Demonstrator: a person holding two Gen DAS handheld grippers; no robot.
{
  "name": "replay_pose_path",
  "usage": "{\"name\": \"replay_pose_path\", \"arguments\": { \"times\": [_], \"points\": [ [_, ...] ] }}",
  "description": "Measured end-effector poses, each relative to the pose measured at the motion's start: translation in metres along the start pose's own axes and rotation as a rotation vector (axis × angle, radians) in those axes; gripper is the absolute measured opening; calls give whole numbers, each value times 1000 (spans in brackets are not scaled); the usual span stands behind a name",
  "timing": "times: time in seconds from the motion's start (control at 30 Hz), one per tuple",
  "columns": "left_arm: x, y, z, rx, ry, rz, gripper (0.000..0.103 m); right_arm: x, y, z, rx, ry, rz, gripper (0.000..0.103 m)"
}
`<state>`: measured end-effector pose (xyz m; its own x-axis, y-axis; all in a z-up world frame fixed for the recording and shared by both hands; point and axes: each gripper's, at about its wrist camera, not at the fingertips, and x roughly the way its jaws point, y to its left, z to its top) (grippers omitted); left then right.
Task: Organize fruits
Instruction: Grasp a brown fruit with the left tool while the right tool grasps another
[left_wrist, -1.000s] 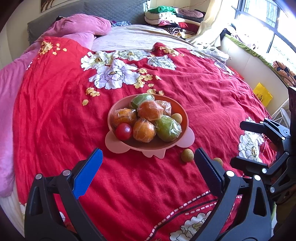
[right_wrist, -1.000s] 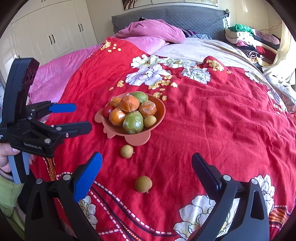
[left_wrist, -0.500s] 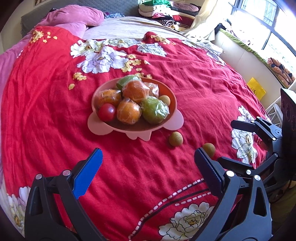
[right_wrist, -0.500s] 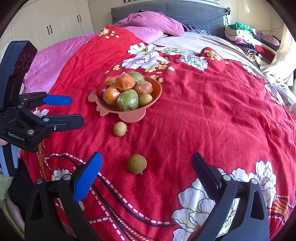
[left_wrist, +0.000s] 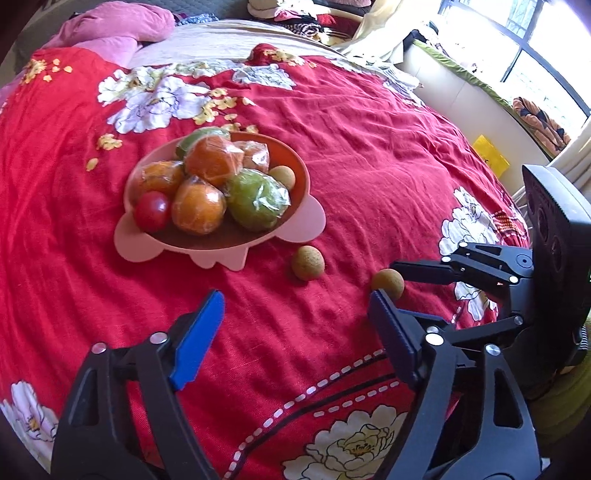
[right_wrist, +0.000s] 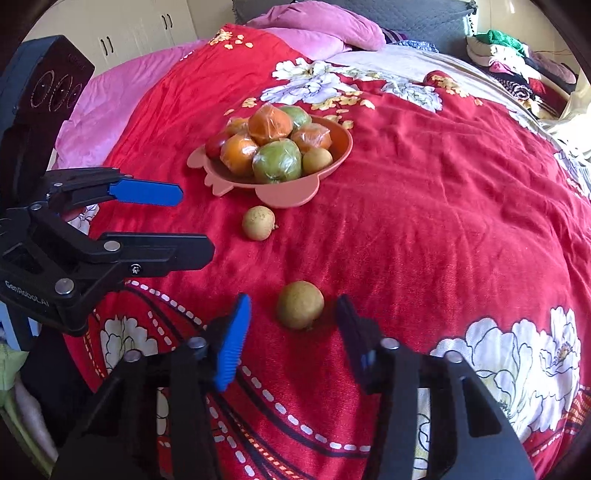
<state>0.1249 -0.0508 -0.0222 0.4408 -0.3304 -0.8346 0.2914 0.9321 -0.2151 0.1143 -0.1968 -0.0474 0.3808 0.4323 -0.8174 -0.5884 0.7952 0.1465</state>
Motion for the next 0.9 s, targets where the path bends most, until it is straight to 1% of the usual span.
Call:
{"name": "replay_pose_path", "arguments": {
  "times": [0.03, 0.1, 0.17, 0.2, 0.37, 0.43, 0.53, 0.57, 0.67, 0.77, 0.9],
  "points": [
    [2, 0, 1, 1, 5, -8, 64, 1, -1, 0, -1, 0, 3, 36],
    [8, -2, 2, 5, 14, -12, 64, 2, -3, 0, 2, 1, 8, 29],
    [12, -4, 3, 10, 22, -21, 55, 2, -4, 0, 3, 0, 17, 25],
    [15, -5, 4, 11, 25, -25, 53, 1, -5, 0, 4, -1, 22, 25],
    [28, -7, 9, 11, 34, -29, 41, -4, -8, -3, 4, -4, 46, 25],
    [32, -8, 12, 8, 30, -21, 37, -6, -10, -6, 9, -6, 53, 25],
    [37, -9, 15, 4, 33, -17, 34, -9, -13, -9, 22, -11, 65, 25],
    [38, -9, 16, 4, 31, -11, 30, -10, -14, -9, 26, -12, 66, 25],
    [43, -9, 18, 14, 35, 11, 21, -12, -14, -9, 30, -16, 71, 25],
    [42, -7, 17, 18, 28, 17, 16, -14, -14, -8, 29, -20, 72, 25],
    [35, -2, 15, -6, 10, 2, 16, -17, -12, -6, 25, -27, 73, 25]
  ]
}}
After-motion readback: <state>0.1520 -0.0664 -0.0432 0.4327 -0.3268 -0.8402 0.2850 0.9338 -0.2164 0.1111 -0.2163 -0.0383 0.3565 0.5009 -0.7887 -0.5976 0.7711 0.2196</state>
